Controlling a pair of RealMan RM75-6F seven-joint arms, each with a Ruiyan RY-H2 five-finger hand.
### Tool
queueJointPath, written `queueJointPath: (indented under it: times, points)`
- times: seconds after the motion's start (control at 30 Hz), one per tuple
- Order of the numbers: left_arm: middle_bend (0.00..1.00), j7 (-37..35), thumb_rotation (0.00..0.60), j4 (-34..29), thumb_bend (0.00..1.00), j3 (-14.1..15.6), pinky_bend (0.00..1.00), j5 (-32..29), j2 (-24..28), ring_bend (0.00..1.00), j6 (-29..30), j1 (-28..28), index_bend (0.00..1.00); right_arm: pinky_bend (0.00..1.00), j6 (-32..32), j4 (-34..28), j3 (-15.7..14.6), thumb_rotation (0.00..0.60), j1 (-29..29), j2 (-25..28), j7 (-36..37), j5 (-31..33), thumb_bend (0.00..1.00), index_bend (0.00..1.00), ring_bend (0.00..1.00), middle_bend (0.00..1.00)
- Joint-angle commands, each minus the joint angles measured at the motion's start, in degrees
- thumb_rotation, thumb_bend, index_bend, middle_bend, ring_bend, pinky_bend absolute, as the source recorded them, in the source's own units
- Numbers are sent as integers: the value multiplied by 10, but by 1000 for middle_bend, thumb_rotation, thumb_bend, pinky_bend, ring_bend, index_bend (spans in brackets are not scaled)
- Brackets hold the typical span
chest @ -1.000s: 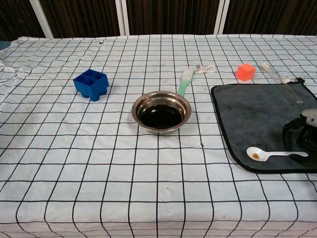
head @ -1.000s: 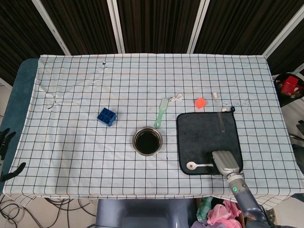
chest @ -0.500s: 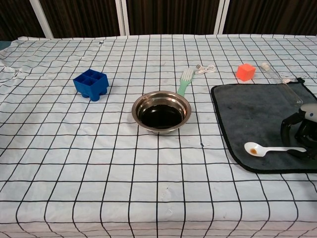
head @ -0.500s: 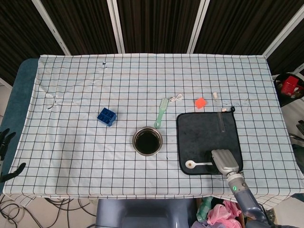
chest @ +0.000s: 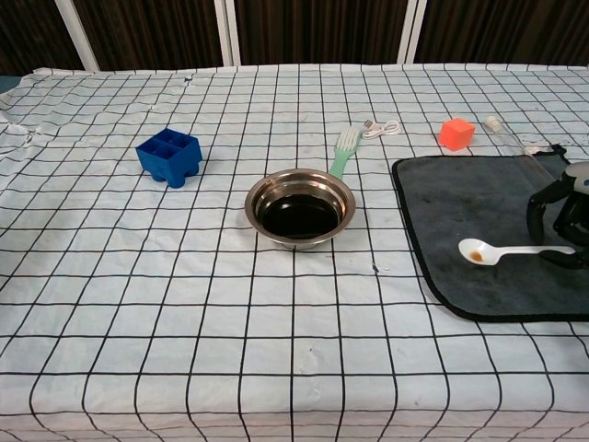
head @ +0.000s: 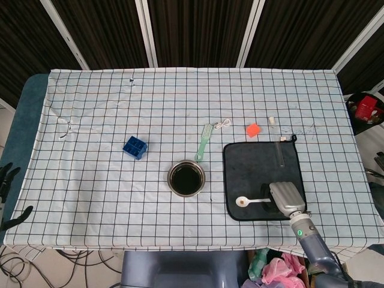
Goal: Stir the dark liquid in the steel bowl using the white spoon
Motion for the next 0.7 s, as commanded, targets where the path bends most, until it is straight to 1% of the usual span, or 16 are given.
queueJointPath:
  times: [0.03,0.1,0.17,0.4,0.5,0.53,0.6,0.7]
  points:
    - [8,1,600,0,220,0,18,-1,0,0,-2,-1,96,1000,2,-10,4,600,2,11,-2,1,402,586,1000,852]
    - [8,1,600,0,220,0,18,-1,-1,0,-2,-1,96,1000,3,-15,4,600,3,16,-4,2,402,586,1000,852]
    - [8,1,600,0,220,1,18,1,-1,0,-1,-1,96,1000,10,-20,13,600,8,21,-8,-2,402,586,1000,852]
    - [8,2,600,-1,220,1,18,3,-1,0,1,0,96,1000,19,-12,28,600,36,14,-65,-14,402,591,1000,852]
    - [8,3,600,-2,220,2,18,4,-1,0,2,0,96,1000,29,4,42,600,58,5,-108,-26,403,602,1000,855]
    - [8,3,600,-2,220,2,18,5,-1,0,3,1,96,1000,35,14,50,600,69,-1,-127,-31,403,605,1000,856]
    - [8,2,600,-2,220,2,18,5,0,0,5,2,96,1000,41,30,66,600,87,-12,-149,-34,403,608,1000,857]
    - [8,0,600,-2,220,1,18,4,1,0,6,2,96,1000,42,51,82,600,107,-28,-167,-37,402,608,1000,863]
